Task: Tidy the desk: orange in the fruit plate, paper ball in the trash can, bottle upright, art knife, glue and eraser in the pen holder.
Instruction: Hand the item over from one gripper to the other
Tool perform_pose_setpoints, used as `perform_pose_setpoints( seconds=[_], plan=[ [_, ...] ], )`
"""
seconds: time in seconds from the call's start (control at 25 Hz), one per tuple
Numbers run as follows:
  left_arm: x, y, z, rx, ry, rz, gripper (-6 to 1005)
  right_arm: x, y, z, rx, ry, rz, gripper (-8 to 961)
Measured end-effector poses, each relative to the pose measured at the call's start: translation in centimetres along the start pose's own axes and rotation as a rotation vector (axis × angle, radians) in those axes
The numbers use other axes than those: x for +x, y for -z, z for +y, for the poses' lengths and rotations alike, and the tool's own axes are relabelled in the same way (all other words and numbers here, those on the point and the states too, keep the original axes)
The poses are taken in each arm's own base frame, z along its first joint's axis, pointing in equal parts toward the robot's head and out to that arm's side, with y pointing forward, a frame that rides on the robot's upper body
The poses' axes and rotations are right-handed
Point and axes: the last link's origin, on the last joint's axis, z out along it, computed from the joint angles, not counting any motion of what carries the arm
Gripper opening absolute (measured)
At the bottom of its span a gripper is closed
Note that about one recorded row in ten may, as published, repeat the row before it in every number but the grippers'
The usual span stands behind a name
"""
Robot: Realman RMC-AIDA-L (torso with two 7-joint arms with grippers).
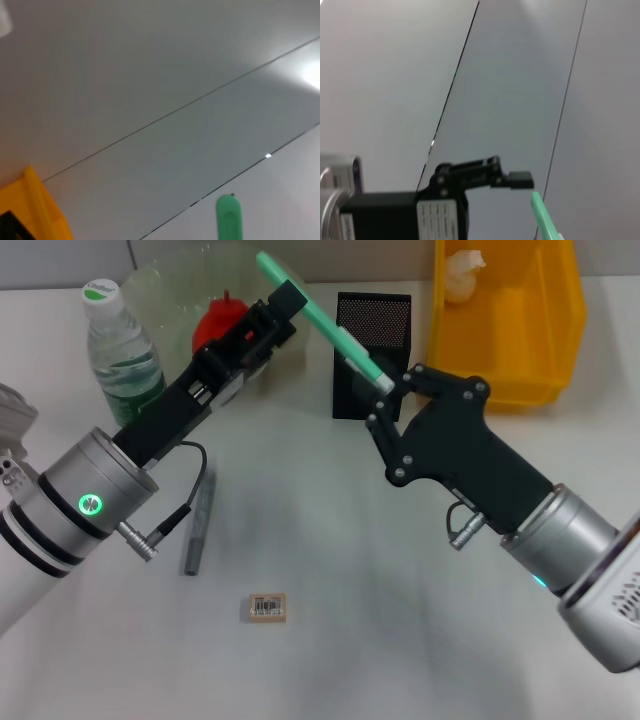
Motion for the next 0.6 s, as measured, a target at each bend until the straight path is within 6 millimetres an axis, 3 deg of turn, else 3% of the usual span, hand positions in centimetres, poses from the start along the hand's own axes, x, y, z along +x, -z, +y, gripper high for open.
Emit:
perform_pose_setpoints(
  seconds=[0.32,0.52,0.6],
  plan=[
    [1.7,0.2,1.2,-0.101,-0.204,-0.065,842,-1.4,2.5,-2.9,0.032,-0.182,-0.115,142],
    [1.8,0.9,1.7,-0.149,-0.351,-0.246,841,-1.3,4.2,-4.6,0.032,-0.291,-0.108,142],
    [2.1,2.0,1.8,-0.163,-0.51,-0.36,841,-1.3,5.7,-5.8,0.02,-0.358,-0.081,142]
  ],
)
